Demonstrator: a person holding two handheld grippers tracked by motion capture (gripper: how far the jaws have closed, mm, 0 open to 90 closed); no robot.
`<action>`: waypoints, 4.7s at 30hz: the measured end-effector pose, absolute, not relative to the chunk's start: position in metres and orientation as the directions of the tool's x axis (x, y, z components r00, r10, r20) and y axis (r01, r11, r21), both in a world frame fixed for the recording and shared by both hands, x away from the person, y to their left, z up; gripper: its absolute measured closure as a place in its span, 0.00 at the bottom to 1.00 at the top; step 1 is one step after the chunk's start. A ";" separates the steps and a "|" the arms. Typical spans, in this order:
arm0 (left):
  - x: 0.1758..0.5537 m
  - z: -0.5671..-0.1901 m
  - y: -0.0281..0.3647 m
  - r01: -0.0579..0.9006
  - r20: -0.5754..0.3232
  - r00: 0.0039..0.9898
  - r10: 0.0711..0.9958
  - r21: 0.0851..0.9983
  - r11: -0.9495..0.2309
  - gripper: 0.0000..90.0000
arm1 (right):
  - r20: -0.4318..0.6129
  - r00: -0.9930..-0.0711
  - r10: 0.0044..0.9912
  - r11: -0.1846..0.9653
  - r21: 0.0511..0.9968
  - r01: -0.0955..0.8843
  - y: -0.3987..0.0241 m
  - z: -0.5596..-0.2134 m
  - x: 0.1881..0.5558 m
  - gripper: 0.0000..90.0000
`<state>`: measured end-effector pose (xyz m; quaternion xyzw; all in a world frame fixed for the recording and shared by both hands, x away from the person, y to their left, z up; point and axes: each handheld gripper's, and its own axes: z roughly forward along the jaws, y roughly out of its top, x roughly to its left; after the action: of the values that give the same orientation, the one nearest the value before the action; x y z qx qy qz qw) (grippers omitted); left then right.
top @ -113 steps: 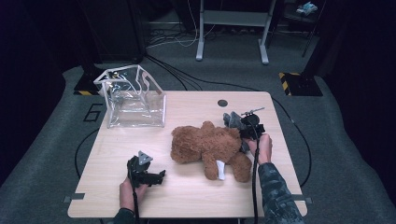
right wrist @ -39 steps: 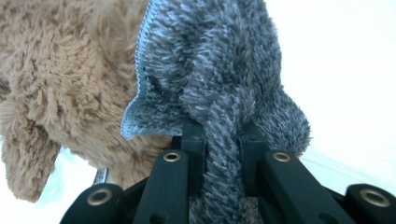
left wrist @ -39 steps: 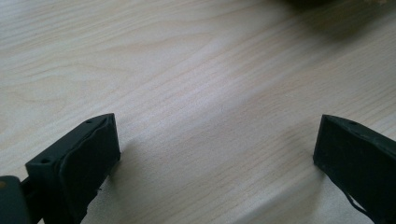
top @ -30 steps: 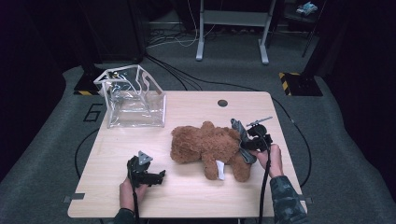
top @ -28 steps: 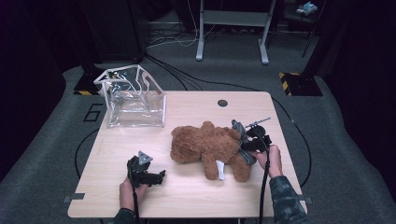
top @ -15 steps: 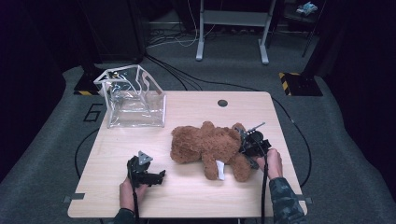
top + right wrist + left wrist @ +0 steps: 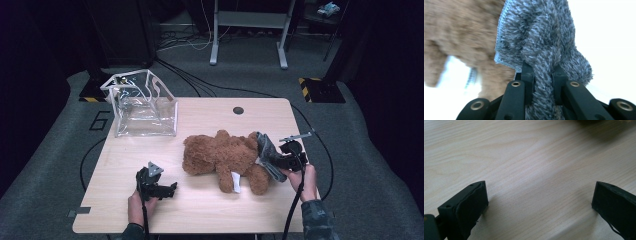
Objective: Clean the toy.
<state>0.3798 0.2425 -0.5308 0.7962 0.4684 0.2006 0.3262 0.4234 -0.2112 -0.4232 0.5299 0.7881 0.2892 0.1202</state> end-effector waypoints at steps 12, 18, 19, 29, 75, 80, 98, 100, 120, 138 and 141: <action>0.380 -0.531 0.243 0.615 0.014 0.481 0.877 0.707 -0.349 0.00 | 0.152 -0.468 0.871 0.304 0.582 0.755 -0.163 -0.439 0.416 0.85; 0.380 -0.531 0.243 0.615 0.014 0.481 0.877 0.707 -0.348 0.00 | 0.110 -0.459 0.882 0.326 0.562 0.760 -0.160 -0.446 0.419 0.85; 0.380 -0.531 0.243 0.615 0.014 0.481 0.877 0.707 -0.349 0.00 | 0.107 -0.454 0.885 0.323 0.561 0.762 -0.161 -0.445 0.418 0.85; 0.380 -0.531 0.243 0.615 0.014 0.481 0.876 0.707 -0.349 0.00 | 0.109 -0.432 0.895 0.323 0.508 0.798 -0.186 -0.448 0.394 0.85; 0.380 -0.531 0.242 0.615 0.013 0.480 0.877 0.708 -0.347 0.00 | 0.016 -0.381 0.924 0.333 0.454 0.826 -0.193 -0.460 0.368 0.85; 0.380 -0.531 0.242 0.615 0.014 0.480 0.877 0.708 -0.348 0.00 | 0.035 -0.383 0.923 0.313 0.510 0.801 -0.198 -0.455 0.364 0.85; 0.380 -0.531 0.243 0.615 0.014 0.480 0.877 0.708 -0.348 0.00 | 0.021 -0.501 0.865 0.391 0.598 0.700 -0.130 -0.447 0.397 0.84; 0.380 -0.531 0.242 0.615 0.014 0.480 0.877 0.708 -0.348 0.00 | 0.022 -0.501 0.865 0.392 0.594 0.702 -0.132 -0.449 0.396 0.84; 0.380 -0.531 0.242 0.615 0.014 0.480 0.877 0.708 -0.348 0.00 | 0.066 -0.534 0.843 0.449 0.459 0.766 -0.154 -0.462 0.354 0.84; 0.380 -0.531 0.243 0.615 0.014 0.480 0.877 0.708 -0.348 0.00 | 0.064 -0.488 0.871 0.359 0.595 0.719 -0.140 -0.450 0.388 0.83; 0.380 -0.531 0.243 0.615 0.014 0.481 0.877 0.707 -0.349 0.00 | 0.073 -0.486 0.871 0.359 0.580 0.731 -0.143 -0.453 0.382 0.83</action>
<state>0.3800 0.2425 -0.5308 0.7962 0.4683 0.2008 0.3262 0.3823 -0.1428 -0.4529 0.4914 0.8150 0.2808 0.1244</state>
